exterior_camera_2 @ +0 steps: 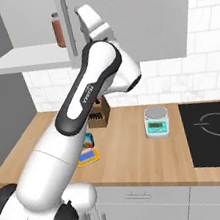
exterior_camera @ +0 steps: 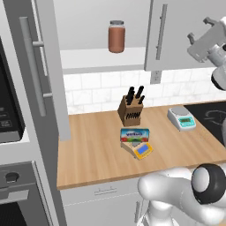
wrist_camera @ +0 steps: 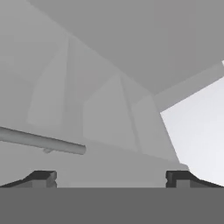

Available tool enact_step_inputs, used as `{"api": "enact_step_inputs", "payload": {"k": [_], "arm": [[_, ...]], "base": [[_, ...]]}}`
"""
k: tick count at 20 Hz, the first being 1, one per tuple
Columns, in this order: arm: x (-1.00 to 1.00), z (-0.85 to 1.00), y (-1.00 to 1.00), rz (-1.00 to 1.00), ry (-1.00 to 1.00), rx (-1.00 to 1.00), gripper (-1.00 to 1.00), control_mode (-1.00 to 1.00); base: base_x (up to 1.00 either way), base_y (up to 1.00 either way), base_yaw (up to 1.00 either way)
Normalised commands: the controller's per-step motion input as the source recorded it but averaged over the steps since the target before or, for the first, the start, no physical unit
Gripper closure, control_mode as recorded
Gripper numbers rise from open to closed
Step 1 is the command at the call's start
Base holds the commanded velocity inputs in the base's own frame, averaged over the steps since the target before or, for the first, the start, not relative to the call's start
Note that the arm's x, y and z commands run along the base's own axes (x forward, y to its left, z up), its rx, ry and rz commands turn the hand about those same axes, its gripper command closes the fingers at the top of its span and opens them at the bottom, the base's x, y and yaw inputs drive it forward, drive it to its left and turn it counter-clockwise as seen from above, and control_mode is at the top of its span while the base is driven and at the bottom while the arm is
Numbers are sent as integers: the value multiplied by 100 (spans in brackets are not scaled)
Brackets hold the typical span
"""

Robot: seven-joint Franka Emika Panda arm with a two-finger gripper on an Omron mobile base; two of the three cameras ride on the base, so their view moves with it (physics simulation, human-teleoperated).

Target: Pick the boxed food and place it on the digital scale for weighing, and close the cabinet.

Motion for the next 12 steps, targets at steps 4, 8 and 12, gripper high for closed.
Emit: {"api": "enact_step_inputs", "payload": {"k": [4, 8, 12], "arm": [[-100, 15, 0, 0, -2, 3, -100, -100], [-100, 36, 0, 0, 1, 3, -100, -100], [-100, 31, 0, 0, 8, 5, -100, -100]], "base": [[0, 0, 0], [0, 0, 0], [0, 0, 0]]}}
